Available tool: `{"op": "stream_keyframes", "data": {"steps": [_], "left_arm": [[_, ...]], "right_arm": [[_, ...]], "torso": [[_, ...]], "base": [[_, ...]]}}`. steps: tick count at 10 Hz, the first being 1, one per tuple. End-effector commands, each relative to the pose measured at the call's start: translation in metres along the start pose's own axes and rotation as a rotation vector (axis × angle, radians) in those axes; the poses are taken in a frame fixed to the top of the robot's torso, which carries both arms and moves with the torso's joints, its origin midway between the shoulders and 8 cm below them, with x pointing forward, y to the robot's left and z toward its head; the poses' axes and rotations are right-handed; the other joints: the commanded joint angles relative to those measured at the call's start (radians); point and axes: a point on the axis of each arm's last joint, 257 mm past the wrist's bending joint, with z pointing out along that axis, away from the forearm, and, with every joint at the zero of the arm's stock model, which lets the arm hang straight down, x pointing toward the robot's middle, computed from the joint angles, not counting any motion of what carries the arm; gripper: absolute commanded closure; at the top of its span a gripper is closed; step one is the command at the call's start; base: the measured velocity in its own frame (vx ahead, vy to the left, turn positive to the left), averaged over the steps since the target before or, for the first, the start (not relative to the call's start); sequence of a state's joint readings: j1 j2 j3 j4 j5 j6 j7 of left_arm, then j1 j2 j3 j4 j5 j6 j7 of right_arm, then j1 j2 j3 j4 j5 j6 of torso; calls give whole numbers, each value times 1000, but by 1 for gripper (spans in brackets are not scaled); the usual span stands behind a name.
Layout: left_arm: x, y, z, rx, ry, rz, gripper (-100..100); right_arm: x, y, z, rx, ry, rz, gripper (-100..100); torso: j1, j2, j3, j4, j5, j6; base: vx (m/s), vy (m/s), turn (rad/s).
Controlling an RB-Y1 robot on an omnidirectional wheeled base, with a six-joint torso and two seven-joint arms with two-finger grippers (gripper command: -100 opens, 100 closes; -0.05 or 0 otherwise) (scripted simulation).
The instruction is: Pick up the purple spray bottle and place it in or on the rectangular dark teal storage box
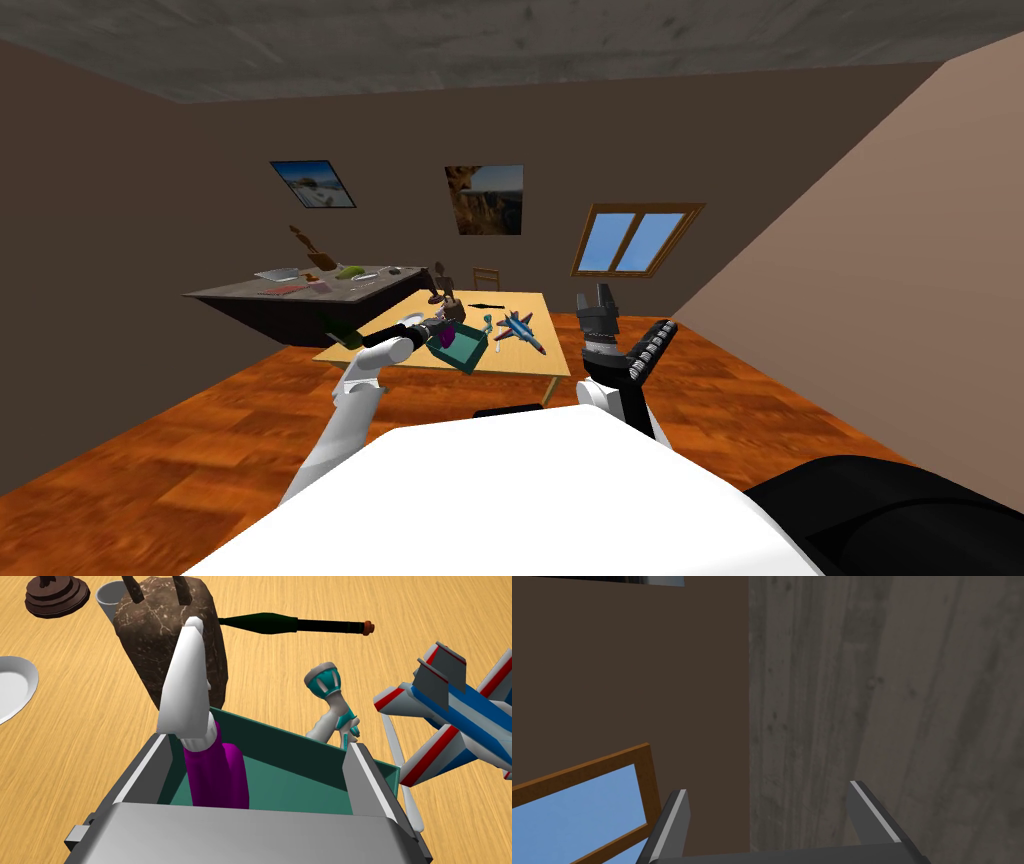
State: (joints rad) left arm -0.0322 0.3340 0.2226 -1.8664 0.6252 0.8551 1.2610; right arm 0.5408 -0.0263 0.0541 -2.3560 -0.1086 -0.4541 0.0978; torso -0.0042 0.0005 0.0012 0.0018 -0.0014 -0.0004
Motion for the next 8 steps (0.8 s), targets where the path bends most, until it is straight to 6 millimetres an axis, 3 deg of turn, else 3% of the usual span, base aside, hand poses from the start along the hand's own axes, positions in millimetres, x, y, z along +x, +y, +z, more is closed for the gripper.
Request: {"op": "stream_keyframes", "data": {"steps": [1, 7, 8], "left_arm": [[5, 0, -6, -4, -2, -2, -100], [27, 1, -25, -11, -4, 1, -100], [27, 1, -26, -12, -6, 0, 0]], "right_arm": [[0, 0, 0, 0, 0, 0, 0], [0, 0, 0, 0, 0, 0, 0], [0, 0, 0, 0, 0, 0, 0]], "torso": [[0, 0, 0, 0, 0, 0], [0, 0, 0, 0, 0, 0], [0, 0, 0, 0, 0, 0]], "base": [[24, -6, 13], [22, -7, 16], [0, 0, 0]]}}
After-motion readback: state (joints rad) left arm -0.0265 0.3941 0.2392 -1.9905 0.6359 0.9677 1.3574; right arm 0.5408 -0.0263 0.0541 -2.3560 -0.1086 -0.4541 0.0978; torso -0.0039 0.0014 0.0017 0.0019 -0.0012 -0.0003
